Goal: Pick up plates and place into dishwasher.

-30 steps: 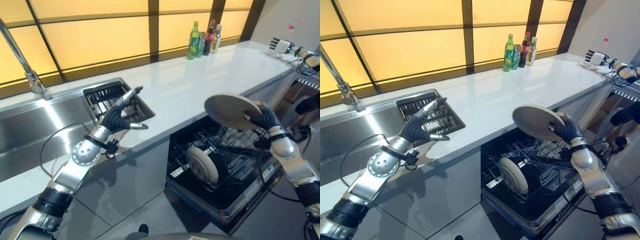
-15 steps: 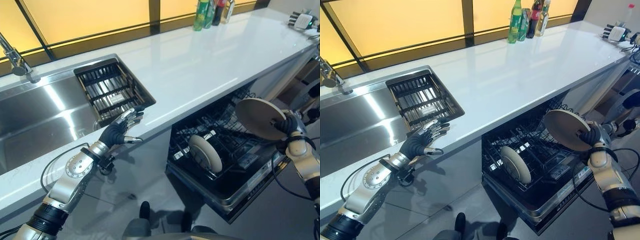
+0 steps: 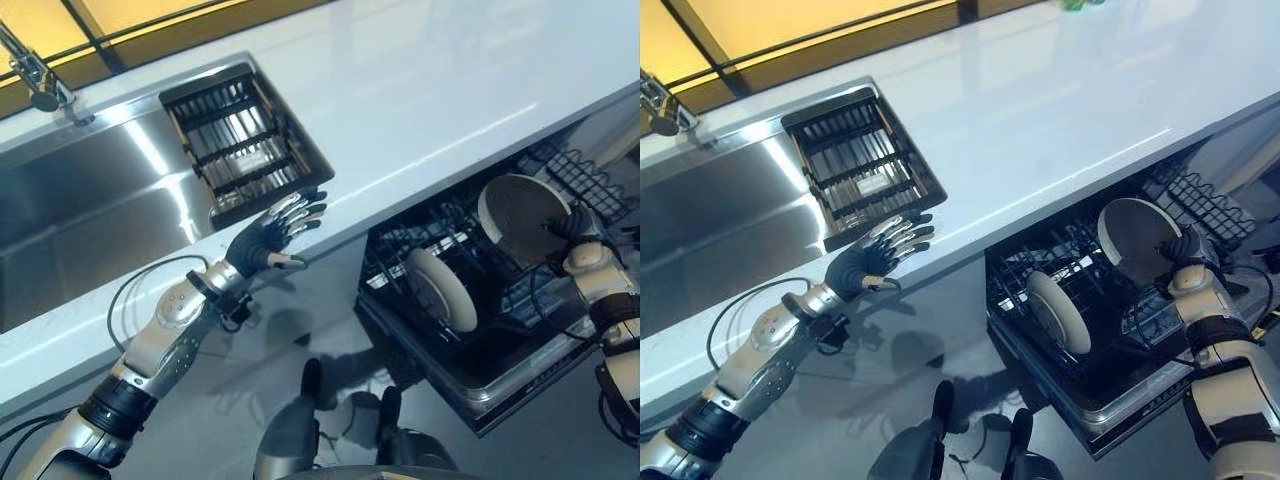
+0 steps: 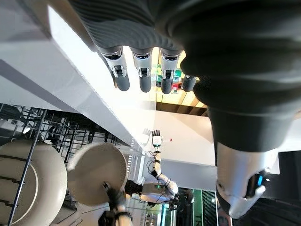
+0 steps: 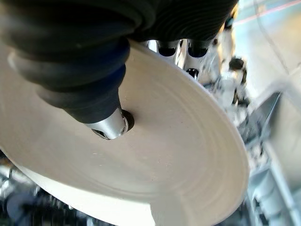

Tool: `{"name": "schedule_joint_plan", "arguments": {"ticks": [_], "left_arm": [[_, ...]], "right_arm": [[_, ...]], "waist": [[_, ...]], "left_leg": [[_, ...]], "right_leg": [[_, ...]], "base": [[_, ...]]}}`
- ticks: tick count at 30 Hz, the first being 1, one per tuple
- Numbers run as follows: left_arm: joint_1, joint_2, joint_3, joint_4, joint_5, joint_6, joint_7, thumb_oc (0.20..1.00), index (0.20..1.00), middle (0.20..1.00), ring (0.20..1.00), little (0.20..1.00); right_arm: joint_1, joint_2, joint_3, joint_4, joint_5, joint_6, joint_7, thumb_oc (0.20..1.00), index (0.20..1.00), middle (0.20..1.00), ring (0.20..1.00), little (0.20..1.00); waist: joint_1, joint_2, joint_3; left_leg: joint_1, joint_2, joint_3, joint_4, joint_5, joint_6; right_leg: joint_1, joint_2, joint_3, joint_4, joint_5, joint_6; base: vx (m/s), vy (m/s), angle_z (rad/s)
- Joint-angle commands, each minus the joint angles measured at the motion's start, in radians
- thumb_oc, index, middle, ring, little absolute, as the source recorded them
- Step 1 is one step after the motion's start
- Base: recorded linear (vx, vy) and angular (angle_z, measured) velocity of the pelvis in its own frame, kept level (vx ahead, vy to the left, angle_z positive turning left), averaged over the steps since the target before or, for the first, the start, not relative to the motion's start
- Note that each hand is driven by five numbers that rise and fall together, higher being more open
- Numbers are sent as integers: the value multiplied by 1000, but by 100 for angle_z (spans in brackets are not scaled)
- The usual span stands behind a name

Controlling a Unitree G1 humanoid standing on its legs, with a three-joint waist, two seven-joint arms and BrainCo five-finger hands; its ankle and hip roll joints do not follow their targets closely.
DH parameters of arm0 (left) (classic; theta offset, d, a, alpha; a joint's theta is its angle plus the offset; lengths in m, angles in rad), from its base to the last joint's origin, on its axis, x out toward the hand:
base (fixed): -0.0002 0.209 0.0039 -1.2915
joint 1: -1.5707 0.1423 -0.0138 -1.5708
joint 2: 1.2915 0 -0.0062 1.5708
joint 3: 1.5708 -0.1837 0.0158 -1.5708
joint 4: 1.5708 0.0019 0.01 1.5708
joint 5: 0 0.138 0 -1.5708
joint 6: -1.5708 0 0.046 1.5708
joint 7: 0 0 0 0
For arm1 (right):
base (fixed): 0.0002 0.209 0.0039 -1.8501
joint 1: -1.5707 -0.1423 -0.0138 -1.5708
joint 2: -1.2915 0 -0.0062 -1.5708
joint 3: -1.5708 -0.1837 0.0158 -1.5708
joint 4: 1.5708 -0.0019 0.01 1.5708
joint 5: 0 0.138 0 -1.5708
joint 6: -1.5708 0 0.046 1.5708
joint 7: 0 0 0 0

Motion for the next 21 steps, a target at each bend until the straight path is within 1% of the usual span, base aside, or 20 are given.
{"name": "schedule_joint_plan", "arguments": {"ticks": [1,6,10,15,18,19,20,21], "left_arm": [[-94,11,-44,-34,-62,-45,6,1000,1000,1000,1000,1000],[-115,25,-42,-25,-83,-50,14,1000,1000,1000,1000,1000],[-120,22,-38,-25,-86,-50,16,1000,1000,1000,1000,1000],[-127,14,-42,-14,-77,-56,19,1000,1000,1000,1000,1000],[-129,10,-43,-17,-70,-54,26,1000,1000,1000,1000,1000],[-132,10,-43,-13,-76,-53,23,1000,1000,1000,1000,1000],[-135,9,-41,-13,-81,-48,22,1000,1000,1000,1000,1000],[-138,9,-39,-14,-77,-44,21,1000,1000,1000,1000,1000]], "right_arm": [[-187,-32,84,34,39,-27,35,200,200,200,200,200],[-220,-8,108,92,53,-33,86,200,200,200,200,200],[-236,7,125,108,48,-24,113,200,200,200,200,200],[-245,25,141,118,28,-10,157,200,200,200,200,200],[-243,37,148,122,51,-9,174,200,200,200,200,200],[-242,42,147,123,62,-5,167,790,790,790,790,790],[-243,44,143,125,89,-10,159,1000,1000,1000,1000,1000],[-240,44,136,121,116,-27,133,1000,1000,1000,1000,1000]], "waist": [[26,3,56],[36,18,65],[41,29,77],[44,36,89],[46,38,93],[46,38,93],[45,38,93],[44,36,92]], "left_leg": [[-8,-61,-2,3,-119,26],[-32,-69,-6,3,-110,24],[-48,-73,-5,3,-103,24],[-61,-78,-3,3,-96,25],[-64,-79,0,3,-94,25],[-63,-79,1,3,-94,26],[-62,-79,3,3,-94,25],[-59,-79,4,3,-95,26]], "right_leg": [[-74,-42,1,41,-46,39],[-95,-53,-15,37,-37,41],[-117,-60,-24,46,-34,41],[-133,-67,-35,51,-30,44],[-138,-70,-39,51,-27,45],[-138,-69,-40,51,-26,44],[-138,-69,-40,52,-26,44],[-137,-69,-38,53,-26,44]], "base": [[-44,18,-1],[-35,13,3],[-43,22,4],[-34,15,-1],[-13,5,0],[0,0,0],[0,0,0],[0,0,0]]}}
